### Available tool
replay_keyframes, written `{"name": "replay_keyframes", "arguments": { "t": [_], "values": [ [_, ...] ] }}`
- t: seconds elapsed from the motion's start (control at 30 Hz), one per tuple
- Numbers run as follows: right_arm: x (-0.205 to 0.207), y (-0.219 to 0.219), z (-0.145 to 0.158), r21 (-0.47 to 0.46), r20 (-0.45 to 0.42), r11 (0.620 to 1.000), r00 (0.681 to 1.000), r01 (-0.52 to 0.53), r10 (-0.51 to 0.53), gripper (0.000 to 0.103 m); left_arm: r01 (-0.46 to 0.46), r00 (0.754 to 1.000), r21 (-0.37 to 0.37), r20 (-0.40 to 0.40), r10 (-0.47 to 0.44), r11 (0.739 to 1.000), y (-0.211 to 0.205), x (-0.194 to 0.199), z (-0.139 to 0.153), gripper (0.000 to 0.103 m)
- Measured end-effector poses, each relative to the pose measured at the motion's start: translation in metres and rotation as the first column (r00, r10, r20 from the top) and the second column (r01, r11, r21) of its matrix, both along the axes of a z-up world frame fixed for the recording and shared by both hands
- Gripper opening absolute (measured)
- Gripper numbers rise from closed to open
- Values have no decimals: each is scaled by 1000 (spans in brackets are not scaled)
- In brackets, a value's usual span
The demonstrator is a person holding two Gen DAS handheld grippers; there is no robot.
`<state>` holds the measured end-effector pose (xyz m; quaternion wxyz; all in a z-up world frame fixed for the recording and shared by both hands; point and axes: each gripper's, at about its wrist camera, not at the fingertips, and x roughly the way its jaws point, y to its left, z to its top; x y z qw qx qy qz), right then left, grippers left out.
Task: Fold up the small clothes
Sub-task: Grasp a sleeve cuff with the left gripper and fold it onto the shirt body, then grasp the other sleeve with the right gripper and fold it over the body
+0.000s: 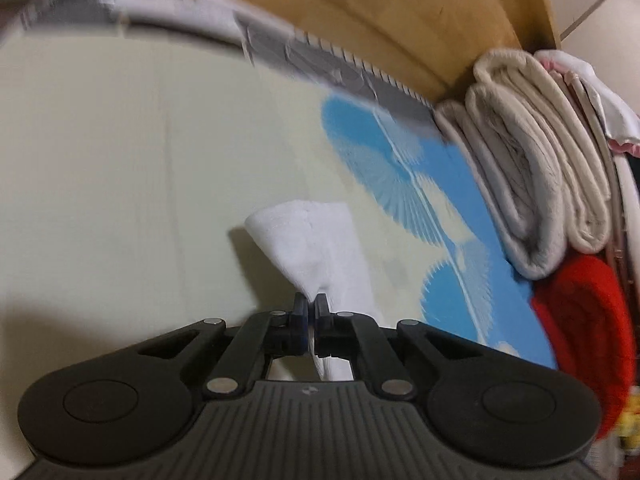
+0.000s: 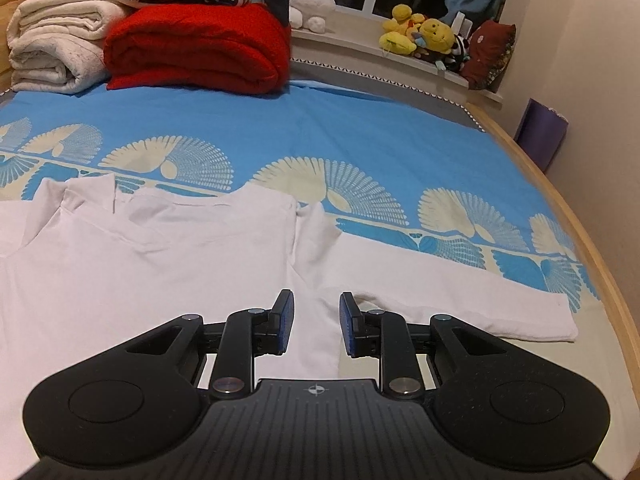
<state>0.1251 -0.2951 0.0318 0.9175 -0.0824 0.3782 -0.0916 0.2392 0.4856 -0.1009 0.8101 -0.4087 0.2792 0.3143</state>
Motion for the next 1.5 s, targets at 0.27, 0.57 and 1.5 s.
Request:
{"name": "replay_keyframes", "arguments": {
  "t": [0.27,0.57,1.5],
  "values": [
    [-6,-14,5,36,-6,999,999,35,-35,26,-82,995,-186,-66,71,979,15,-34,-24,9],
    [-18,-30,8,46,-7,997,998,55,-55,26,183,979,123,72,-193,975,-64,-7,82,2],
    [-34,-86,-15,364,-29,922,992,128,-126,12,907,392,253,-220,-893,336,-521,-40,157,35]
  ]
}}
